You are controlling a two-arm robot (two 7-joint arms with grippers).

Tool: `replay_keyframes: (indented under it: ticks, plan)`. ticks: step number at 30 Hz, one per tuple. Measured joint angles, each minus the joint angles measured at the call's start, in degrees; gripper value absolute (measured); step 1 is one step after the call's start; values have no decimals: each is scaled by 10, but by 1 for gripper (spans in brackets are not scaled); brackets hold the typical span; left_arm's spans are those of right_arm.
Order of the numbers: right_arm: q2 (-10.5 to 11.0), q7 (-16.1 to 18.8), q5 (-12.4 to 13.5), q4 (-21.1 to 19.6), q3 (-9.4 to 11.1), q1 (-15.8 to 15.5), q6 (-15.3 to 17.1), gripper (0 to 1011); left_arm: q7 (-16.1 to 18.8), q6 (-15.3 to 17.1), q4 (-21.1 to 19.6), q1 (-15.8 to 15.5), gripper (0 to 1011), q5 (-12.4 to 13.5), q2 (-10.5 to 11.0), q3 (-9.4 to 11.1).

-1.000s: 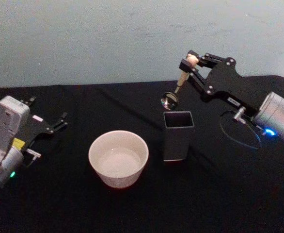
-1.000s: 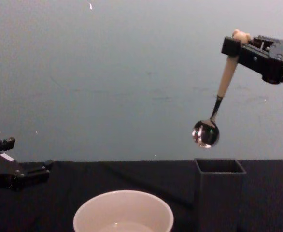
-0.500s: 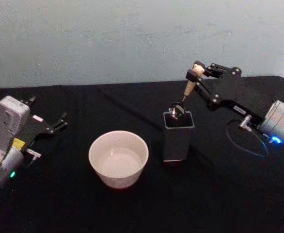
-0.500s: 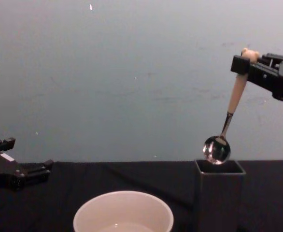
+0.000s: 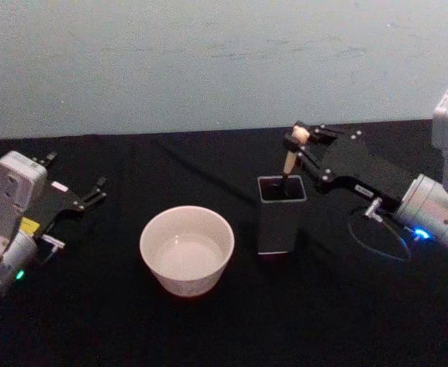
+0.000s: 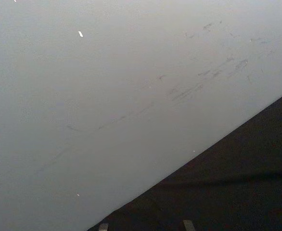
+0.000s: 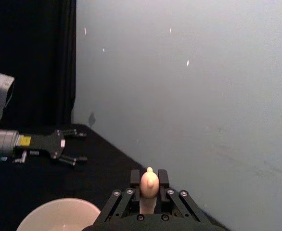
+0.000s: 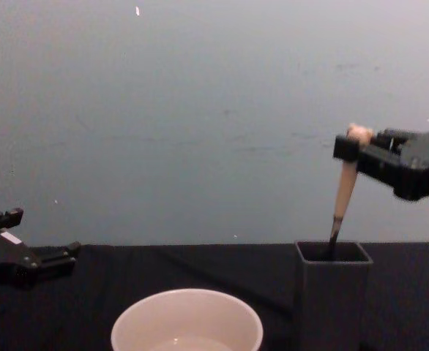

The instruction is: Pick up the stirring spoon with one hand, stir inside the cup, then place it back in its original position.

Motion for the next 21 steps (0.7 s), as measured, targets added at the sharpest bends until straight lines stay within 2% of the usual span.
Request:
replay_keyframes:
  ticks: [13, 21]
  plan:
    - [-18, -10, -29, 50, -30, 17, 28, 215, 0, 0, 0, 0, 1001, 0, 0, 0]
    - [-24, -17, -36, 62, -34, 18, 38, 215, 0, 0, 0, 0, 1001, 0, 0, 0]
